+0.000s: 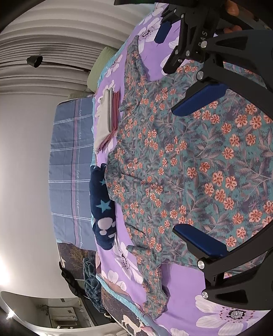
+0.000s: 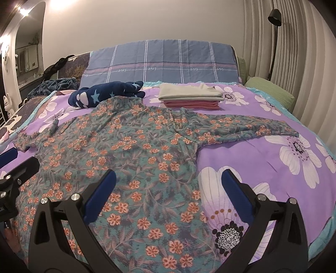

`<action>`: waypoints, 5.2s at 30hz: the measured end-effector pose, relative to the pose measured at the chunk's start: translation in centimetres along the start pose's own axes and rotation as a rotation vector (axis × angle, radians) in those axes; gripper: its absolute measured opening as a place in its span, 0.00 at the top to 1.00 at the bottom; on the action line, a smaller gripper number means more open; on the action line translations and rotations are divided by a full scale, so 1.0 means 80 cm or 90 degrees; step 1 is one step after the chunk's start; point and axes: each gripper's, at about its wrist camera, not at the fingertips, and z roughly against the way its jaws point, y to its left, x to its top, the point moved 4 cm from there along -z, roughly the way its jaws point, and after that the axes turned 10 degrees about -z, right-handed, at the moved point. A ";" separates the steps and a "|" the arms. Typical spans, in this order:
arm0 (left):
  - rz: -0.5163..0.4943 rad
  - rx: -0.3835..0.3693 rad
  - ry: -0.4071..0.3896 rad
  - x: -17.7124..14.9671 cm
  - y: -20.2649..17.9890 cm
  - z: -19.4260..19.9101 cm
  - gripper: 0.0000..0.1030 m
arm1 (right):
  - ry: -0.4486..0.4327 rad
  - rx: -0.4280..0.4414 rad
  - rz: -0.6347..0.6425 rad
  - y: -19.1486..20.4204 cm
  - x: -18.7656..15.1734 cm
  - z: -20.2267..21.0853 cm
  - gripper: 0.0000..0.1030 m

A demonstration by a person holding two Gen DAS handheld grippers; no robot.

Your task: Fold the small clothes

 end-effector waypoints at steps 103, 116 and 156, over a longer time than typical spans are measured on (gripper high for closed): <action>-0.132 -0.278 0.098 0.079 -0.041 -0.200 0.94 | 0.240 0.345 -0.064 0.096 0.152 -0.256 0.97; -0.156 -0.290 0.095 0.092 -0.105 -0.225 0.59 | 0.226 0.135 -0.063 0.002 0.145 -0.312 0.62; 0.049 0.200 0.209 -0.038 0.255 -0.178 0.26 | 0.203 0.242 0.127 0.204 0.117 -0.237 0.63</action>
